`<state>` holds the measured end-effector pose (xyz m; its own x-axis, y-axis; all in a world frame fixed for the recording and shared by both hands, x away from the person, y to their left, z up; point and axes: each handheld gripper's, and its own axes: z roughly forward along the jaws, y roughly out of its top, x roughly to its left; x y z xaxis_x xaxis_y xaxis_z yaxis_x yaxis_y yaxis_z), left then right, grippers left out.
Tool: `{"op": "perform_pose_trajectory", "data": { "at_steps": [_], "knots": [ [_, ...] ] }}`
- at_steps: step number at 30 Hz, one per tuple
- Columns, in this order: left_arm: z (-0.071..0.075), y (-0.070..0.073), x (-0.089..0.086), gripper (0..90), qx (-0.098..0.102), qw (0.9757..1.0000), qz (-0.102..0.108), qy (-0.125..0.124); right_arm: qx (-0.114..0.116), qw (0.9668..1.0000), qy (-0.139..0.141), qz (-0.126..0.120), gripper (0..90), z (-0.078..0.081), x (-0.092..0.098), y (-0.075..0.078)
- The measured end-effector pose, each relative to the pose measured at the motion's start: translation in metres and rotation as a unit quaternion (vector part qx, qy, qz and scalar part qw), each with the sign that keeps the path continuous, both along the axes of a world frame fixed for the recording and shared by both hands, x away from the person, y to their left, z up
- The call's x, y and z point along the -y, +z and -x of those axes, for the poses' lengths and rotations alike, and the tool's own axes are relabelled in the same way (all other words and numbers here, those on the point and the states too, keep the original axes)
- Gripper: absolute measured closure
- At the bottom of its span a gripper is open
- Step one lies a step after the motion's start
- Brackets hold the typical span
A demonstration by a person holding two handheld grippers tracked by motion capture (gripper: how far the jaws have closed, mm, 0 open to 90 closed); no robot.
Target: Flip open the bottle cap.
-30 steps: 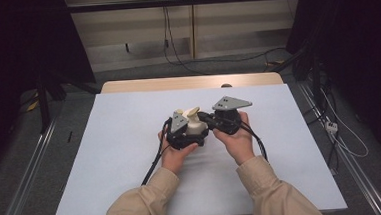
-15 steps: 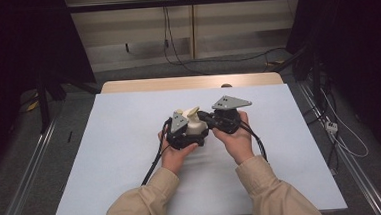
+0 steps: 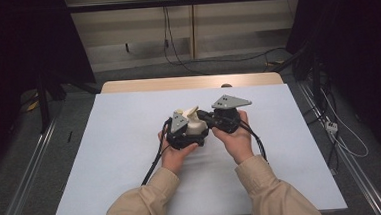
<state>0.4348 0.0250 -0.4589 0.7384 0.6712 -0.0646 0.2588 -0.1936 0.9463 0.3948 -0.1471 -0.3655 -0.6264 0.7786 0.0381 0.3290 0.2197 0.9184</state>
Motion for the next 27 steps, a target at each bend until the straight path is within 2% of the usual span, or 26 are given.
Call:
{"op": "perform_pose_trajectory", "data": {
  "at_steps": [27],
  "knots": [
    [0.0002, 0.0001, 0.0001, 5.1, 0.000, 1.0000, -0.001, 0.001, 0.002, 1.0000, 0.001, 0.000, 90.0, -0.0006, -0.0027, 0.0028]
  ]
}}
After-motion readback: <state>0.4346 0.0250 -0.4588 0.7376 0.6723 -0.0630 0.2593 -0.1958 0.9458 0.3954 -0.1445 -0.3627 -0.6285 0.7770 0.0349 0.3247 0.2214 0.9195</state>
